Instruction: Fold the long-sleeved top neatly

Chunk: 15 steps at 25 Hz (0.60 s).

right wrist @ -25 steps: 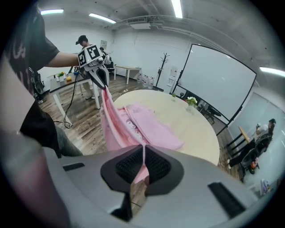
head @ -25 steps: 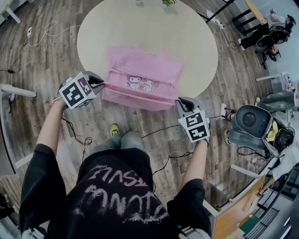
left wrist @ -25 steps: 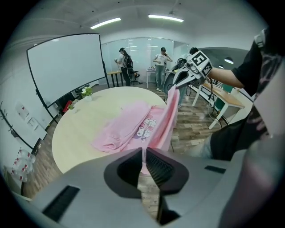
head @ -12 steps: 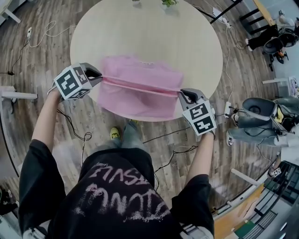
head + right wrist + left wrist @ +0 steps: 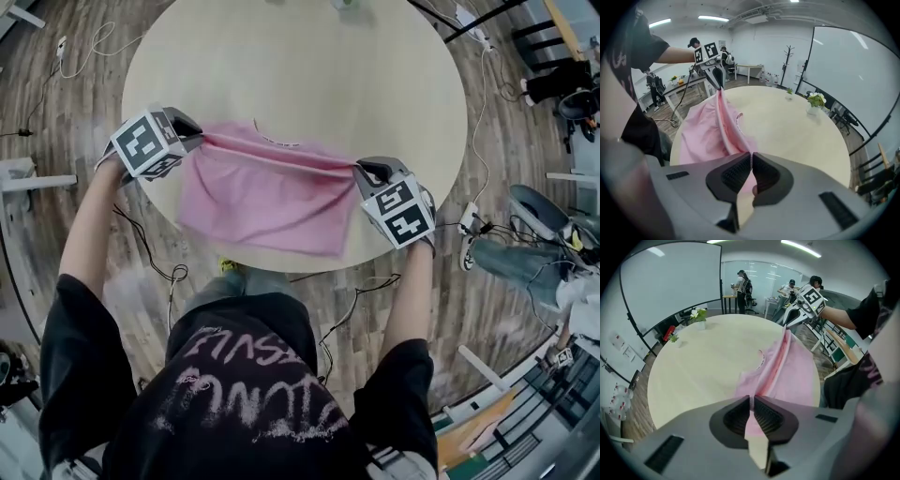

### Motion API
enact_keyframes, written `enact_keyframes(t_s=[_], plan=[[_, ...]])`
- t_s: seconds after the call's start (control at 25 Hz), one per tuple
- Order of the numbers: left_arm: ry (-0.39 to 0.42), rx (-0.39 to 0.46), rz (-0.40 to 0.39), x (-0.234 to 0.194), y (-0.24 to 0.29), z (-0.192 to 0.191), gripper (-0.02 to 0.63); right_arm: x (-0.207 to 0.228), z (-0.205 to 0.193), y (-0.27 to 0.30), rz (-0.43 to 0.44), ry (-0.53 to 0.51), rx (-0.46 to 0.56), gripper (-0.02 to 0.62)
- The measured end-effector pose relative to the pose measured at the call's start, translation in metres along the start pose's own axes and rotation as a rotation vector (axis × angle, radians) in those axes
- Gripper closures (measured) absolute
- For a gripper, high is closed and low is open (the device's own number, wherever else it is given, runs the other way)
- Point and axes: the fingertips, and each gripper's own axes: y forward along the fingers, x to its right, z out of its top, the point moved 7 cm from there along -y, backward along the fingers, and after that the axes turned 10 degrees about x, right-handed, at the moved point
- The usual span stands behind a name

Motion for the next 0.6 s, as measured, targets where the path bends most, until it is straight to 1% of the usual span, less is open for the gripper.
enact_keyframes(t_s=[0.24,0.36,0.48,0.6], plan=[[-0.095,-0.047,0.0,-0.029,0.035,-0.012,0.569,0.027,-0.009,0.051,0.09,0.03,-0.028,0.574],[-0.117,-0.069,0.005,-0.04,0.052,-0.018,0.569,0.035,-0.018,0.071,0.116,0.045,-0.039,0.574],[-0.132,-0.069,0.031,-0.048,0.063,-0.022,0.568,0.039,-0.024,0.084,0.11,0.06,-0.032,0.571],[-0.167,-0.024,0.086,-0.057,0.066,-0.023,0.564,0.043,-0.027,0.088,0.082,0.106,0.009,0.568]])
